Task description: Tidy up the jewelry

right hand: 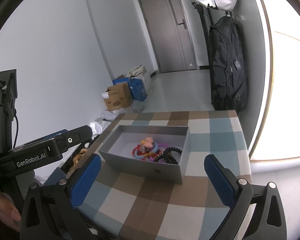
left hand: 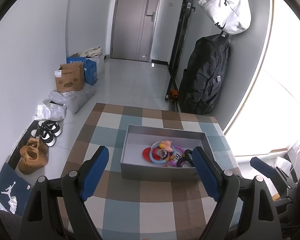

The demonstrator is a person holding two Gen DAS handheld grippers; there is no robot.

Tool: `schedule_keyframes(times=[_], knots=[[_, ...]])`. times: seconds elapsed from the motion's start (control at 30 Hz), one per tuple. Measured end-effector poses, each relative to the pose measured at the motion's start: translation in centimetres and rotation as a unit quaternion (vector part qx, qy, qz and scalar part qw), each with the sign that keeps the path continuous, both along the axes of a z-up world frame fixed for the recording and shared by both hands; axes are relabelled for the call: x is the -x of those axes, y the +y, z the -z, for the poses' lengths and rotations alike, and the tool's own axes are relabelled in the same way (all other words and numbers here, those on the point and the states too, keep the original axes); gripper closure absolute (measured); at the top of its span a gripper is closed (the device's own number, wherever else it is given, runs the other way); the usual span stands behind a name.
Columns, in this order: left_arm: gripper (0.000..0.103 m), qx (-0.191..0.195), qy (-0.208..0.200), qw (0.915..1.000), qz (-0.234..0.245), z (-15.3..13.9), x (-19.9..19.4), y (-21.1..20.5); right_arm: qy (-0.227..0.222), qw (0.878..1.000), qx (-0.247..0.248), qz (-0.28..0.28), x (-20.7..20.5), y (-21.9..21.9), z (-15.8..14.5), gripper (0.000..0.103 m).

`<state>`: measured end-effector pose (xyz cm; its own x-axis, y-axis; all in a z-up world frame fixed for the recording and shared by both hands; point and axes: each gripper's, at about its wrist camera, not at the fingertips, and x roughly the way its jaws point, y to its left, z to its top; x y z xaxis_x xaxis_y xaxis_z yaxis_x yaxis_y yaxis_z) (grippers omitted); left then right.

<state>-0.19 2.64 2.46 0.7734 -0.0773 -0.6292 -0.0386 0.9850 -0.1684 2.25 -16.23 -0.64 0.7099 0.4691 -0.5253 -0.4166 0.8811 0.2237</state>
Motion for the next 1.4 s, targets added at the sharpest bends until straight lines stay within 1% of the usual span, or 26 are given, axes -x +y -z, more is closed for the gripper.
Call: schedule_keyframes(times=[0.27, 0.37, 0.87, 1.3, 1.4], knots=[[0.021, 0.0, -0.007, 0.9999, -0.009, -0.19, 0.01, -0.02, 0.002, 1.0, 0.0, 0.002, -0.1, -0.11, 0.09, 0.0], [0.021, 0.006, -0.004, 1.0, -0.007, -0.13, -0.14, 0.07, 0.005, 1.0, -0.001, 0.003, -0.13, -0.24, 0.2, 0.0], [0.021, 0.007, -0.004, 1.0, -0.002, -0.03, -0.01, 0.1, 0.008, 1.0, 0.002, 0.003, -0.24, -0.31, 0.23, 0.0], [0.021, -0.008, -0.013, 0.9999, -0.003, -0.11, 0.16, -0.1, 0.013, 1.0, 0.005, 0.005, -0.29, -0.25, 0.51, 0.0], [0.021, -0.004, -0.014, 0.9999, -0.001, -0.04, 0.19, -0.08, 0.015, 1.0, 0.006, 0.006, -0.3, -0.17, 0.58, 0.0]])
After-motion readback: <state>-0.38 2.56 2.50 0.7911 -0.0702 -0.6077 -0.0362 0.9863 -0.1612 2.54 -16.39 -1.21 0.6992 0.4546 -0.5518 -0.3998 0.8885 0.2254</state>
